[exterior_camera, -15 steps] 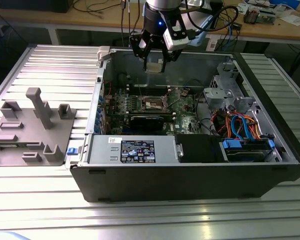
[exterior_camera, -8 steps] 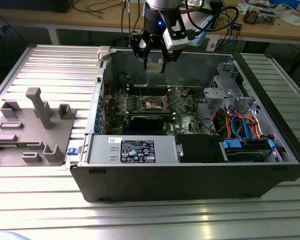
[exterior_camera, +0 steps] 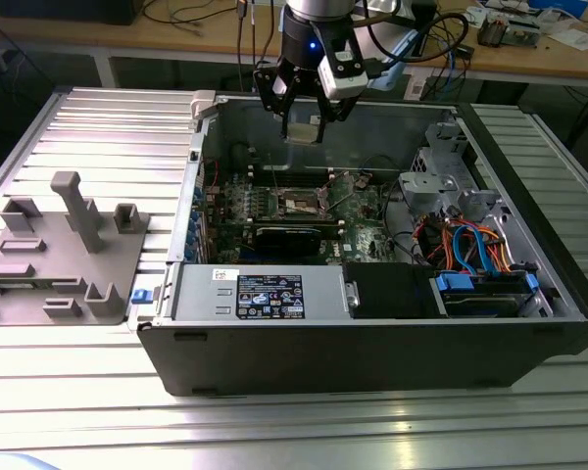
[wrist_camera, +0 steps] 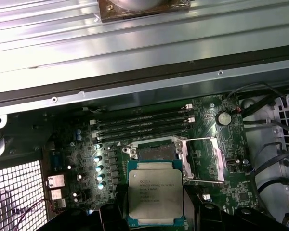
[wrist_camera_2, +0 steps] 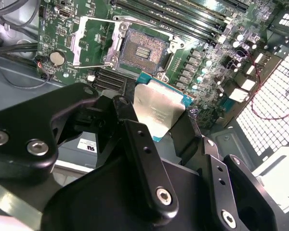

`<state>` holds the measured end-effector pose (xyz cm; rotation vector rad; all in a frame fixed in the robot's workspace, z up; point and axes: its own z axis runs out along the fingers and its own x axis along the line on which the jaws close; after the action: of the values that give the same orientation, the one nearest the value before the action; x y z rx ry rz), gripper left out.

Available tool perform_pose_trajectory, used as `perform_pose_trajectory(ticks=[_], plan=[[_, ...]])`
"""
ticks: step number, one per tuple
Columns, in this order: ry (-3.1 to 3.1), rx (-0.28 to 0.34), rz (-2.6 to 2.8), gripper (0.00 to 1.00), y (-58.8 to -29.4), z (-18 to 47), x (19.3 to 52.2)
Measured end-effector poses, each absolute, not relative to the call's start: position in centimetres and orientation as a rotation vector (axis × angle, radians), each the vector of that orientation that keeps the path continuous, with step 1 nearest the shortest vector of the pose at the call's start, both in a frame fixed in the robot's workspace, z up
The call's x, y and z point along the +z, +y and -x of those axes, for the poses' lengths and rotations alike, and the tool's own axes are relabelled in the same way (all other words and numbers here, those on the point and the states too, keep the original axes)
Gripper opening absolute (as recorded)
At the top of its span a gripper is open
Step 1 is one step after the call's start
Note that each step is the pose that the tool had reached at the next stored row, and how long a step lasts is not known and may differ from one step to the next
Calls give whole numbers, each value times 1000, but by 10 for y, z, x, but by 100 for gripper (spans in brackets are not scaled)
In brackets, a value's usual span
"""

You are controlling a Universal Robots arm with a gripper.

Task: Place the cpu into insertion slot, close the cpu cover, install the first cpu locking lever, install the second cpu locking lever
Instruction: 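Place the cpu into insertion slot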

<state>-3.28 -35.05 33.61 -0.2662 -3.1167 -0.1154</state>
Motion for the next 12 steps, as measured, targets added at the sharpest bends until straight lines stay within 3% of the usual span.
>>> perform_pose_trajectory(ticks=[12], plan=[[-3114, -113, 310, 54, -350, 33, 336]])
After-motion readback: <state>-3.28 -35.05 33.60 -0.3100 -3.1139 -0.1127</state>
